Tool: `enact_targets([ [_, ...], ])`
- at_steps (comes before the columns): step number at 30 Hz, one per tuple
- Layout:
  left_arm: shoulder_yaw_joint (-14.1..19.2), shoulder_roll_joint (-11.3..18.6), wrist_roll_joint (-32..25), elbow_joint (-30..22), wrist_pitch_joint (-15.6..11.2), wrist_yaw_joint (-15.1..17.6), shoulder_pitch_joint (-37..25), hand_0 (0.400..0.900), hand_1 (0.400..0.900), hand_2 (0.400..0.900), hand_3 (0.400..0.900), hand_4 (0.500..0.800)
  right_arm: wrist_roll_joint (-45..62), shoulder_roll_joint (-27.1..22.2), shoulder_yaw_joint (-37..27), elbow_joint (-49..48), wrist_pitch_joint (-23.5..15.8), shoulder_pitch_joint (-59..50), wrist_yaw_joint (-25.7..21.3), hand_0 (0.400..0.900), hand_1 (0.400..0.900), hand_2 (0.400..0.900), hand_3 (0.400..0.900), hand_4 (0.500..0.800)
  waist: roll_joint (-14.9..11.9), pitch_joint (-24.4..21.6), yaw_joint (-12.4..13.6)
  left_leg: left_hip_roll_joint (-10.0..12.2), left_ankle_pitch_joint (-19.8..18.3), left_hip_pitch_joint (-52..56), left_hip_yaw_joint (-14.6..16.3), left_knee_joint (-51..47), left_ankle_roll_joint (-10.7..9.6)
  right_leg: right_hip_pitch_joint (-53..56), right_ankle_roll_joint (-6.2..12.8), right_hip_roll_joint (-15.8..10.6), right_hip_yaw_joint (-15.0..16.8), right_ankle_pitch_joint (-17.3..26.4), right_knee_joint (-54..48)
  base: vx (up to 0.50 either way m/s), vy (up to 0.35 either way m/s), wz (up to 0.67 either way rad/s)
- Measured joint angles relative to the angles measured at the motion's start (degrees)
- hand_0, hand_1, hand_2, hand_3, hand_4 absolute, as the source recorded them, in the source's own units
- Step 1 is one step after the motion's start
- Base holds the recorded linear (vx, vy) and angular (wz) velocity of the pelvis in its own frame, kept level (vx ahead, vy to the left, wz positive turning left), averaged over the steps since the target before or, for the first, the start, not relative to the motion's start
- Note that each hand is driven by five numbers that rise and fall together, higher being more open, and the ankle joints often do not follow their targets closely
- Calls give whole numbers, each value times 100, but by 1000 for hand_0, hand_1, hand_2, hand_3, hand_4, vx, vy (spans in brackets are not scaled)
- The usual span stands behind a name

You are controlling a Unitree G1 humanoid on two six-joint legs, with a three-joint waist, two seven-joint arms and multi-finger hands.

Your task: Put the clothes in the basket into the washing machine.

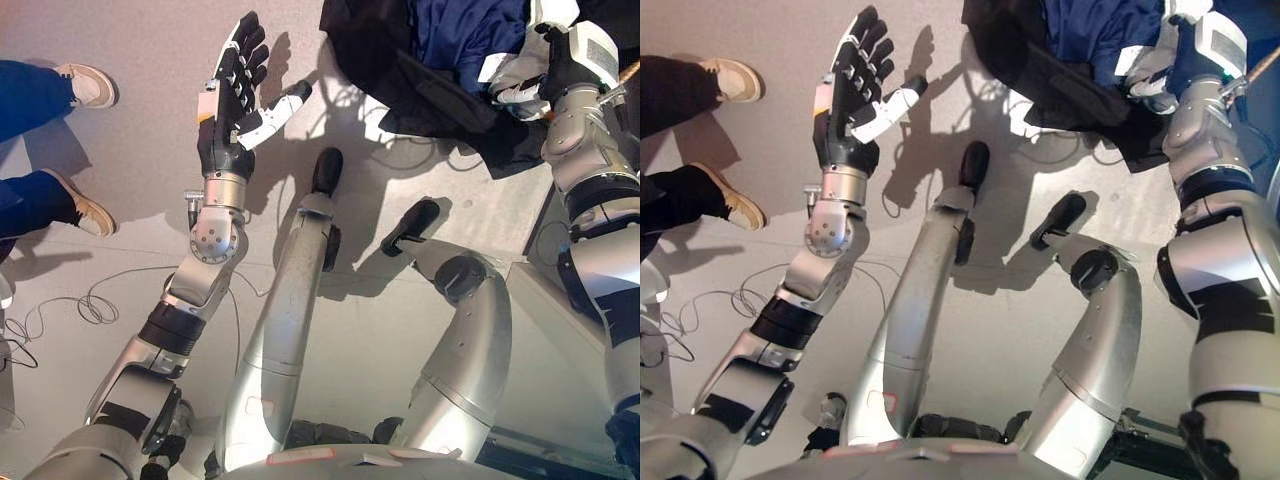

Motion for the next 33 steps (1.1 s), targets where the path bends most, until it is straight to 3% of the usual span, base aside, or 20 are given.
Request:
enact_targets([
  [6, 2, 36, -97, -266, -88, 5, 78, 900, 900, 900, 900, 800, -21, 2, 21, 64, 70, 9, 103, 900, 900, 900, 900, 800, 11, 6, 41, -85, -152, -143, -53, 416, 26, -37, 11, -101, 5, -176, 335, -5, -6, 4],
  [16, 8, 225, -193, -514, -89, 20, 275, 900, 900, 900, 900, 800, -281, -9, -134, 468, 407, -65, 134, 900, 900, 900, 900, 800, 279, 153, 162, -174, -272, -204, -49, 773, 77, -23, 57, -213, 64, -297, 645, -2, -1, 1],
  [27, 84, 348, -193, -684, -82, 21, 483, 900, 900, 900, 900, 800, -167, -9, -225, 499, 604, -122, 389, 900, 900, 900, 900, 800, 283, 156, 45, -164, -418, -295, -43, 1192, 136, -41, 86, -209, 127, -383, 917, -29, 3, -6],
  [28, 124, 378, -194, -684, -78, 25, 517, 900, 900, 900, 900, 800, -167, -9, -225, 499, 629, -134, 396, 494, 494, 494, 494, 556, 282, 156, 20, -161, -425, -298, -43, 1205, 143, -40, 87, -204, 128, -383, 917, -25, 0, -7],
  [29, 190, 395, -193, -685, -69, 29, 570, 900, 900, 900, 900, 800, -166, -8, -225, 505, 645, -155, 432, 400, 400, 400, 400, 500, 282, 156, -8, -156, -441, -304, -43, 1224, 150, -39, 87, -200, 130, -383, 918, -21, 8, -8],
  [33, 416, 405, -193, -725, -13, 102, 666, 900, 900, 900, 900, 800, -163, 20, -132, 580, 724, -359, 540, 400, 400, 400, 400, 500, 278, 158, -147, -150, -464, -366, -41, 1264, 175, -68, 88, -170, 127, -382, 917, -14, 7, -7],
])
